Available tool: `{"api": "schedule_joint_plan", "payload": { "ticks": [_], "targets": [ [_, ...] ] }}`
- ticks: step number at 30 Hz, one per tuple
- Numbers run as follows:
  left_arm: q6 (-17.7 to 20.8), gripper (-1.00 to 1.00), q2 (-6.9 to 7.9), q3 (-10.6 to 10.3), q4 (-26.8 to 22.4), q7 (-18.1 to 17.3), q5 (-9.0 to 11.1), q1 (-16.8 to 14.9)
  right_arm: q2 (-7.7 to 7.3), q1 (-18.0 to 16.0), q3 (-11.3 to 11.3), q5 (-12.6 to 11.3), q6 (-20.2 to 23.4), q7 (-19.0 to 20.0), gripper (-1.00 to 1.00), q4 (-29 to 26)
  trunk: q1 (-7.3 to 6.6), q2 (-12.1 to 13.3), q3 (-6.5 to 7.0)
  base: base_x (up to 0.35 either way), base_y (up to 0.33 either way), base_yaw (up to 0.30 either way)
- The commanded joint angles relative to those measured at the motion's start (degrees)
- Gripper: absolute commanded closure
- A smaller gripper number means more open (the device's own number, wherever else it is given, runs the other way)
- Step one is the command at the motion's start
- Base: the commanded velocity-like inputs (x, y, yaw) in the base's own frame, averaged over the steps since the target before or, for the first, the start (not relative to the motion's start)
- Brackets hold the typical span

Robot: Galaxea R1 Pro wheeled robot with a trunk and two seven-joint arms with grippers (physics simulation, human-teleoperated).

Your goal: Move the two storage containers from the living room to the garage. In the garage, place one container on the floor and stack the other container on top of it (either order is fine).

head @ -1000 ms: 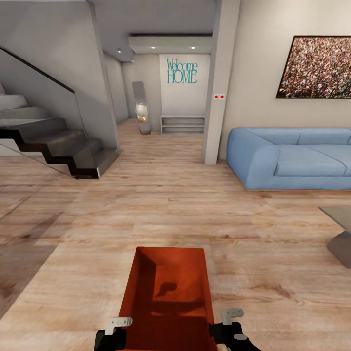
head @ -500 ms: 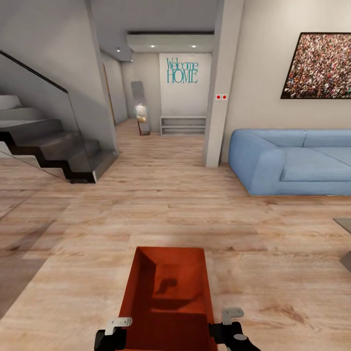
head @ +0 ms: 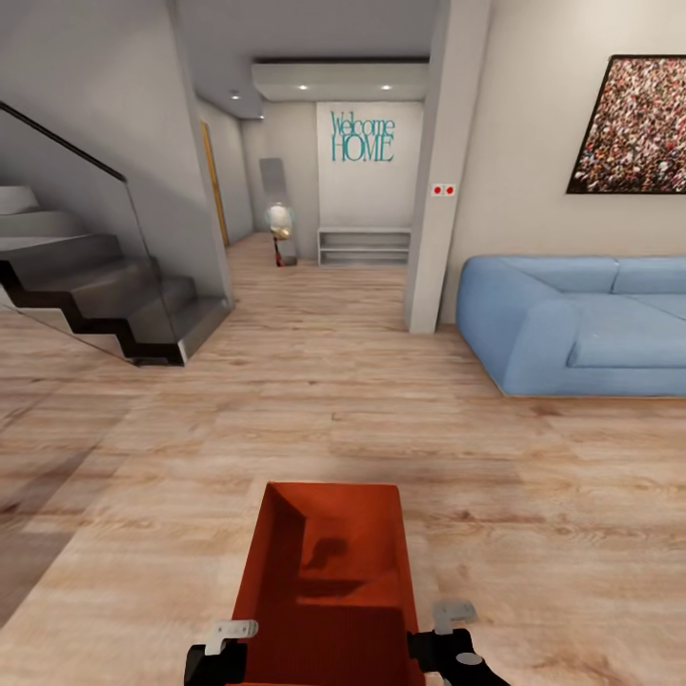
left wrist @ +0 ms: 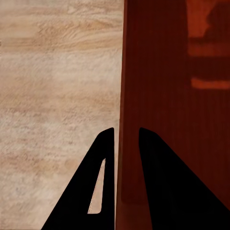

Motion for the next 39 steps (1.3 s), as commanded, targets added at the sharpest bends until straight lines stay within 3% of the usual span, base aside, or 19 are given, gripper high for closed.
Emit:
{"api": "schedule_joint_plan", "payload": {
  "ticks": [1,39],
  "targets": [
    [-0.2,1.0,0.05,0.4,0.0,0.9,0.1,0.0,-0.04,0.0,0.2,0.3,-0.1,-0.6,1.0,0.0,0.03,0.0,-0.06,0.344,0.0,0.116],
    [-0.2,1.0,0.05,0.4,0.0,0.9,0.1,0.0,-0.04,0.0,0.5,0.3,-0.1,-0.6,1.0,0.0,0.03,0.0,-0.3,0.344,0.0,0.035]
  ]
}}
